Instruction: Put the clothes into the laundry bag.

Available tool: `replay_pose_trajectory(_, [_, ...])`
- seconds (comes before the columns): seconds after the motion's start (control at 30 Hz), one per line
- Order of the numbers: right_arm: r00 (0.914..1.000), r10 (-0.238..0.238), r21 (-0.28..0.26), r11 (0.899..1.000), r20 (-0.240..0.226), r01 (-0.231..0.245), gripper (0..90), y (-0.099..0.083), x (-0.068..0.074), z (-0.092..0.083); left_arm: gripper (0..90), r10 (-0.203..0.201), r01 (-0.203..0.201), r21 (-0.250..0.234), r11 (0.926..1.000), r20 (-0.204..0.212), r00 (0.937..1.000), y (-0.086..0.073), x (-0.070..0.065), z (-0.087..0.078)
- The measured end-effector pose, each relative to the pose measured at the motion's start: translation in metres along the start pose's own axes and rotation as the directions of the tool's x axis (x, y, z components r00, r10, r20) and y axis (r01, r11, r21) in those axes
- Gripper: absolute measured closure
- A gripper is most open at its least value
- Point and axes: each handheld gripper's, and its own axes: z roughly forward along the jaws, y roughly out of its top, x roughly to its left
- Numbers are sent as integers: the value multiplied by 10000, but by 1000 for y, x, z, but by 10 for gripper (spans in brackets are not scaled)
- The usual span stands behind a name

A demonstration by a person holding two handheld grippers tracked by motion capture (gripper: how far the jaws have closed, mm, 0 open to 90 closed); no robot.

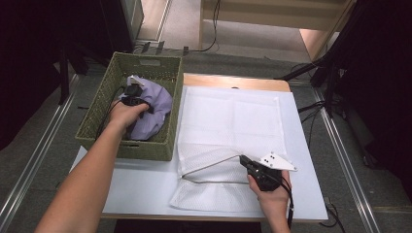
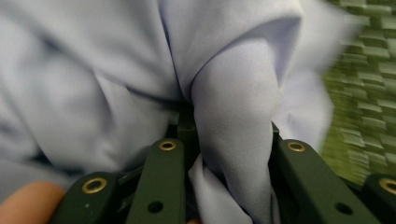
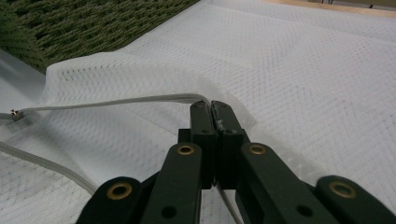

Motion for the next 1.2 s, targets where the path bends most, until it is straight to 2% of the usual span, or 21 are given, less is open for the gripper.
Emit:
replay_pose_trajectory(0.07, [10000, 4, 19, 10000, 0, -4, 897, 0, 0, 0, 709, 184, -183, -19, 9998, 939, 9954, -1, -3, 3])
replay_pose_trajectory(0.1, [10000, -2, 23, 10000, -2, 2, 897, 0, 0, 0, 671, 459, -449, -124, 9989, 945, 9945, -2, -6, 4])
replay_pose_trajectory(0.2, [10000, 12, 18, 10000, -26, -12, 897, -1, 0, 0, 434, 864, -871, -480, 9950, -166, 9961, -1, -11, 6])
replay_pose_trajectory(0.23, [10000, 19, 24, 10000, -26, -19, 897, -1, 0, 0, 323, 1058, -1077, -228, 9939, -751, 9915, 0, -11, 8])
replay_pose_trajectory(0.27, [10000, 24, 20, 10000, -28, -23, 897, -1, 0, 0, 243, 1132, -1150, -123, 9933, -1011, 9884, 0, -11, 10])
replay_pose_trajectory(0.3, [10000, 5, 17, 10000, -31, -5, 897, -1, 0, 0, 239, 1303, -1324, -121, 9911, -1071, 9857, -1, -11, 11])
replay_pose_trajectory(0.33, [10000, 7, 18, 10000, -16, -7, 897, -1, 0, 0, 226, 1245, -1268, -144, 9918, -1090, 9862, -1, -13, 12])
replay_pose_trajectory(0.47, [10000, 22, 9, 10000, -20, -22, 897, -1, 0, 0, 216, 1592, -1607, 2, 9870, -1371, 9777, -1, -17, 14])
replay_pose_trajectory(0.53, [10000, 16, 11, 10000, -22, -16, 897, -1, 0, 0, 217, 2329, -2356, 37, 9719, -1644, 9585, -5, -21, 17])
replay_pose_trajectory(0.57, [10000, 10, 9, 10000, -24, -10, 897, -1, 0, 0, 220, 2797, -2818, 150, 9594, -1822, 9427, -7, -22, 19])
replay_pose_trajectory(0.6, [10000, 2, 8, 10000, -24, -2, 897, -1, 0, 0, 219, 2875, -2895, 177, 9570, -1904, 9387, -8, -24, 20])
replay_pose_trajectory(0.7, [10000, 20, 34, 10000, -26, -20, 897, -1, 0, 0, 284, 2761, -2797, 89, 9600, -1926, 9416, -7, -23, 17])
replay_pose_trajectory(0.73, [10000, 34, 34, 10000, -31, -34, 897, -1, 0, 0, 366, 2778, -2826, 80, 9592, -2112, 9371, -7, -22, 16])
replay_pose_trajectory(0.77, [10000, 36, 33, 10000, -30, -36, 897, -1, 0, 1, 398, 2658, -2719, -5, 9623, -2080, 9413, -7, -22, 15])
replay_pose_trajectory(0.83, [10000, 37, 32, 10000, -31, -37, 897, -1, 0, 1, 435, 2736, -2804, 4, 9599, -2206, 9362, -7, -24, 15])
replay_pose_trajectory(0.87, [10000, 34, 34, 10000, -27, -33, 897, -1, 0, 1, 463, 2788, -2855, 62, 9584, -2365, 9308, -6, -26, 14])
replay_pose_trajectory(0.9, [10000, 14, 22, 10000, -23, -14, 897, -1, 0, 1, 518, 3095, -3172, 162, 9482, -2709, 9115, -6, -28, 12])
replay_pose_trajectory(0.93, [10000, 10, 26, 10000, -22, -10, 897, -1, 0, 1, 719, 2959, -3006, 202, 9535, -2502, 9219, -6, -30, 11])
replay_pose_trajectory(0.97, [10000, 11, 25, 10000, -27, -11, 897, -1, 0, 1, 751, 2852, -2872, 238, 9576, -2209, 9327, -6, -30, 12])
replay_pose_trajectory(1.03, [10000, -11, 34, 10000, -24, 11, 898, -1, 0, 1, 775, 3023, -3035, 283, 9524, -2141, 9288, -7, -31, 12])
replay_pose_trajectory(1.2, [10000, 24, 35, 10000, -27, -24, 897, -1, 0, 1, 805, 2736, -2737, 218, 9616, -1586, 9487, -5, -28, 9])
